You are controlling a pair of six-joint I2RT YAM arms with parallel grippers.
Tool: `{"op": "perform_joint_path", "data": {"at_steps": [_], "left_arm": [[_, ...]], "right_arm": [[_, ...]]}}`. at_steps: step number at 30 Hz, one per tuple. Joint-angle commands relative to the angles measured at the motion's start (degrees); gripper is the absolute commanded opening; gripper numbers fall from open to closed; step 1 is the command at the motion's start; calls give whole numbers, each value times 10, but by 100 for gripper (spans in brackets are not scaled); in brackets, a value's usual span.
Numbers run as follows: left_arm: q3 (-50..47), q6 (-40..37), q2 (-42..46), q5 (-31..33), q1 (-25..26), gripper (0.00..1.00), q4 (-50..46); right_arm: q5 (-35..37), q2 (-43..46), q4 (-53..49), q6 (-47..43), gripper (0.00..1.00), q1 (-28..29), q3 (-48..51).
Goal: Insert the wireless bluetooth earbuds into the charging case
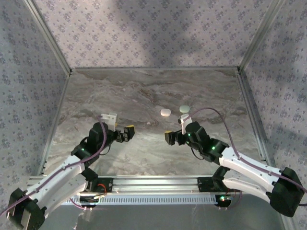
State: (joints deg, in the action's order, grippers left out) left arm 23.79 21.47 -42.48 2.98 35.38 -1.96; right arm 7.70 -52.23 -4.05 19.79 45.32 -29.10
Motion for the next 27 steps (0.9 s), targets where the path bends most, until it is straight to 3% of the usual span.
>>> {"op": "perform_joint_path", "data": {"at_steps": [1, 4, 9, 14, 18, 21, 27], "left_arm": [[60, -22, -35, 32, 3, 100, -24], [106, -41, -87, 71, -10, 100, -55], [151, -45, -140, 40, -106, 100, -76], [142, -87, -108, 57, -156, 100, -74], [98, -94, -65, 60, -220, 100, -49], [74, -102, -60, 48, -272, 100, -37], [38, -124, -103, 38, -339, 100, 8]], "right_arm": [[-74, -22, 14, -27, 100, -44, -48], [-109, -35, 4, -29, 100, -105, -72], [-110, -9, -10, -17, 100, -236, -85], [-163, 12, 25, 21, 100, -402, -52], [-154, 12, 49, 32, 100, -493, -25], [-139, 15, 111, 45, 100, -525, 22], [-49, 24, 168, -6, 100, -531, 84]]}}
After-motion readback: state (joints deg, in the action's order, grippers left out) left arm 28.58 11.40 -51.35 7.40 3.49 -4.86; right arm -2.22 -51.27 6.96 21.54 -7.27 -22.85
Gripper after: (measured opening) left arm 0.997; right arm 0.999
